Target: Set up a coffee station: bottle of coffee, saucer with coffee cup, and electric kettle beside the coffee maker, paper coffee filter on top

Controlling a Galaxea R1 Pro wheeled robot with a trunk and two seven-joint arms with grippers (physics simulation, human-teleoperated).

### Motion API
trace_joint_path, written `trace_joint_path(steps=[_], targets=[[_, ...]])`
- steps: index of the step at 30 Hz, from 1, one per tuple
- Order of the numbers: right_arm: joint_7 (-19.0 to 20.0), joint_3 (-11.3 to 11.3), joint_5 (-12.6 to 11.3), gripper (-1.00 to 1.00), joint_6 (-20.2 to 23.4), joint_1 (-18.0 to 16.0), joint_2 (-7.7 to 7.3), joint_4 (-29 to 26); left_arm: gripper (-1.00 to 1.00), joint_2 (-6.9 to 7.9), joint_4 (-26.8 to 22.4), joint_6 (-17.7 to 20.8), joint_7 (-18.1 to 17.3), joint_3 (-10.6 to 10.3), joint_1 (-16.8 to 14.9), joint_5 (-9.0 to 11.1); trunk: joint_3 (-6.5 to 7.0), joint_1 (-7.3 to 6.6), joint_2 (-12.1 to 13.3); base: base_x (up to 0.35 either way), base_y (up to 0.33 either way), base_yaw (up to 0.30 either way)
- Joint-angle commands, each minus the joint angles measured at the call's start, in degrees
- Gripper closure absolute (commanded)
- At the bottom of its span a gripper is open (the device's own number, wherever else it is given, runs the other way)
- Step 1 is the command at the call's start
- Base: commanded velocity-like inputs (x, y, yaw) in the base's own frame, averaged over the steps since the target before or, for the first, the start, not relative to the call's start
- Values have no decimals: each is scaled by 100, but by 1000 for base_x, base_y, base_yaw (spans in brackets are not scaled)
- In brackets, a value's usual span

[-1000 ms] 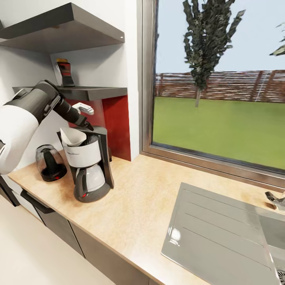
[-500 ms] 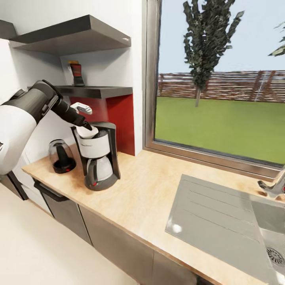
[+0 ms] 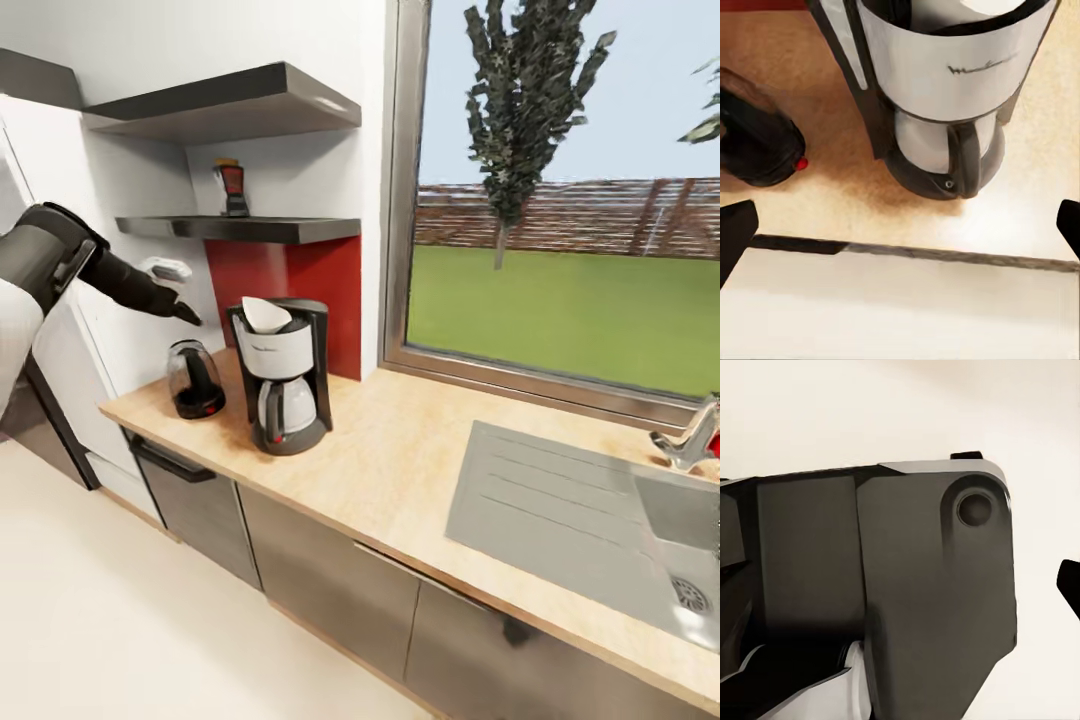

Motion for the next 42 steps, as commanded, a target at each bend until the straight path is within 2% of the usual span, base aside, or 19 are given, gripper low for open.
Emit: trace_joint_path(steps=[1, 3, 6, 8, 10, 12, 14, 18, 20, 22, 23, 27, 28, 29, 30, 33, 34, 38, 42], targets=[[3, -41, 1, -100, -20, -4, 5, 2, -100, 154, 2, 35, -60, 90, 19, 18, -13, 1, -13, -199, 132, 0], [3, -41, 1, -100, -20, -4, 5, 2, -100, 449, 14, 21, -67, 159, 173, 193, -13, 1, -13, -105, 70, 0], [3, -41, 1, -100, -20, -4, 5, 2, -100, 892, 25, -363, -51, 194, 652, 692, -13, 1, -13, -36, 24, 0], [3, -41, 1, -100, -20, -4, 5, 2, -100, 1058, 30, -745, -40, 202, 990, 951, -13, 1, -13, -12, 8, 0], [3, -39, 1, -100, -20, -4, 5, 2, -100, 1221, 33, -1253, -16, 226, 1590, 1318, -13, 1, -13, -6, 4, 0], [3, -36, 1, -100, -20, -4, 5, 2, -100, 1304, 32, -1684, 108, 314, 2303, 1714, -13, 1, -13, -2, 2, 0], [3, -34, 1, -100, -20, -4, 5, 2, -100, 1335, 24, -2133, 401, 510, 3002, 2124, -13, 1, -13, -1, 0, 0], [3, -34, 1, -100, -20, -4, 5, 2, -100, 1348, 29, -2895, 1021, 900, 3889, 2677, -13, 1, -13, 0, 0, 0], [3, -38, 1, -100, -20, -4, 5, 2, -100, 1344, 32, -3381, 1470, 1101, 4444, 2966, -13, 1, -13, 0, 0, 0], [3, -51, 0, -100, -24, -4, 5, -5, -100, 1313, 41, -3996, 2060, 1219, 5171, 3292, -13, 1, -13, 0, 0, 0], [1, -55, -3, -100, -26, -4, 5, -6, -100, 1300, 47, -4214, 2240, 1234, 5407, 3440, -13, 1, -13, 0, 0, 0], [-3, -65, -7, -100, -28, -4, 2, -7, -100, 1168, 211, -4960, 2956, 1257, 6197, 4162, -13, 1, -13, 0, 0, 0], [-3, -66, -7, -100, -28, -4, 1, -7, -100, 1133, 248, -5039, 3049, 1257, 6282, 4244, -13, 1, -13, 0, 0, 0], [-5, -66, -7, -100, -28, -4, -2, -7, -100, 1023, 354, -5277, 3337, 1259, 6525, 4436, -13, 1, -13, 0, 0, 0], [-14, -67, -7, -100, -29, -4, -3, -9, -100, 766, 478, -5685, 4014, 1259, 6959, 4597, -13, 1, -13, 0, 0, 0], [-29, -70, -12, -100, -29, -4, -11, -13, -100, 361, 517, -5875, 4988, 1258, 7435, 4638, -13, 1, -13, 0, 0, 0], [-29, -73, -13, -100, -27, -4, -12, -14, -100, 297, 517, -5885, 5125, 1257, 7493, 4634, -13, 1, -13, 0, 0, 0], [-24, -84, -22, -100, -21, -4, -19, -49, -100, -180, 510, -5936, 5895, 1212, 7886, 4582, -13, 1, -13, 0, 0, 0], [-17, -84, -24, -100, -20, -4, -18, -57, -100, -238, 508, -5946, 5987, 1203, 7986, 4581, -13, 1, -13, 39, 42, 0]])
